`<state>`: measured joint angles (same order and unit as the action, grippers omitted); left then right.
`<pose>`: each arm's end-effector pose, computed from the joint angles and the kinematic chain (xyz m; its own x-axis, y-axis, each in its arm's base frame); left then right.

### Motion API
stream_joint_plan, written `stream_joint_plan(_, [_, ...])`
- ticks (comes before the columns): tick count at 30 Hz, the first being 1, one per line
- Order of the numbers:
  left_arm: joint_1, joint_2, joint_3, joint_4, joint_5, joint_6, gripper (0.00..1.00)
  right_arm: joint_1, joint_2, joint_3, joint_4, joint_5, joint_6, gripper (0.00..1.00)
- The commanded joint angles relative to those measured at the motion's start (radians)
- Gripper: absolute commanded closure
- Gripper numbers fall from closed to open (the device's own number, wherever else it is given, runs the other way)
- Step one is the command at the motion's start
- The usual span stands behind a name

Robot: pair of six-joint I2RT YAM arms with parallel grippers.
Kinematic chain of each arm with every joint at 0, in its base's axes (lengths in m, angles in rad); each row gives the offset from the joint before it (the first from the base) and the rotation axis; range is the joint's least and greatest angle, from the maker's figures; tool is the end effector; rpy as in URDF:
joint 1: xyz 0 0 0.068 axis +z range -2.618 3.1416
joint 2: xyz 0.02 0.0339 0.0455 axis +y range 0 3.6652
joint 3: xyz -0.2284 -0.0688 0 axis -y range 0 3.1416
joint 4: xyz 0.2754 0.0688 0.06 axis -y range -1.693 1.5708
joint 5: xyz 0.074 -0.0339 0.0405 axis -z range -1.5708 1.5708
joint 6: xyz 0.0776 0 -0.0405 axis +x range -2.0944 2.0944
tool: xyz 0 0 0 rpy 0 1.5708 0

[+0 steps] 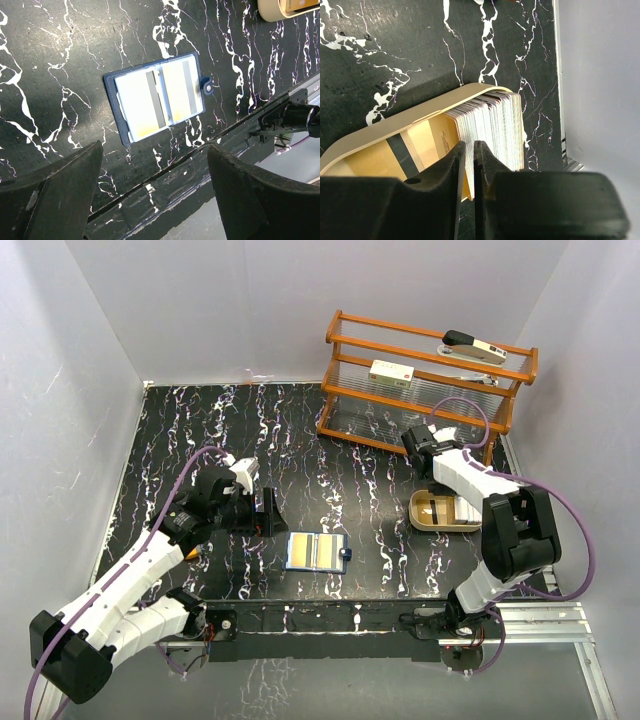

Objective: Put the credit cards into the card holder
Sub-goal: Pick up the credit card from the storage box.

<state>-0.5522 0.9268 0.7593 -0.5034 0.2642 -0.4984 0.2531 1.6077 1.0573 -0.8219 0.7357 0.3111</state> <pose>0.2287 -0.1647 0.2168 -0.7902 -0.0551 -0.6104 0.3447 0.7835 -0.5170 0.3233 0.0298 0.1199 -0.9212 -0.0039 -0.3891 0.2358 0.7900 -0.5660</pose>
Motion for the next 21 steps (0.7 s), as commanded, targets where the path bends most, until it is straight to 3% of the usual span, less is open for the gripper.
stream_joint_plan(1, [0.0,-0.019,0.007,-0.016,-0.013,0.004,0.16,-0.005,-0.04,0.044,-0.003,0.025,-0.006,0.9])
stream_joint_plan(7, [0.0,-0.018,0.009,-0.025,-0.032,0.006,0.15,-0.005,-0.047,0.034,0.013,0.0,-0.016,0.95])
stream_joint_plan(13, [0.001,-0.017,0.005,-0.023,-0.034,0.006,0.13,-0.005,-0.025,0.022,0.036,-0.004,-0.016,0.68])
stream_joint_plan(14, [0.001,-0.014,0.007,-0.024,-0.034,0.006,0.03,-0.005,-0.017,0.02,0.036,-0.002,-0.015,0.66])
stream_joint_plan(21, [0.001,-0.018,0.005,-0.025,-0.038,0.004,0.01,-0.006,0.01,-0.001,0.05,0.016,-0.016,0.63])
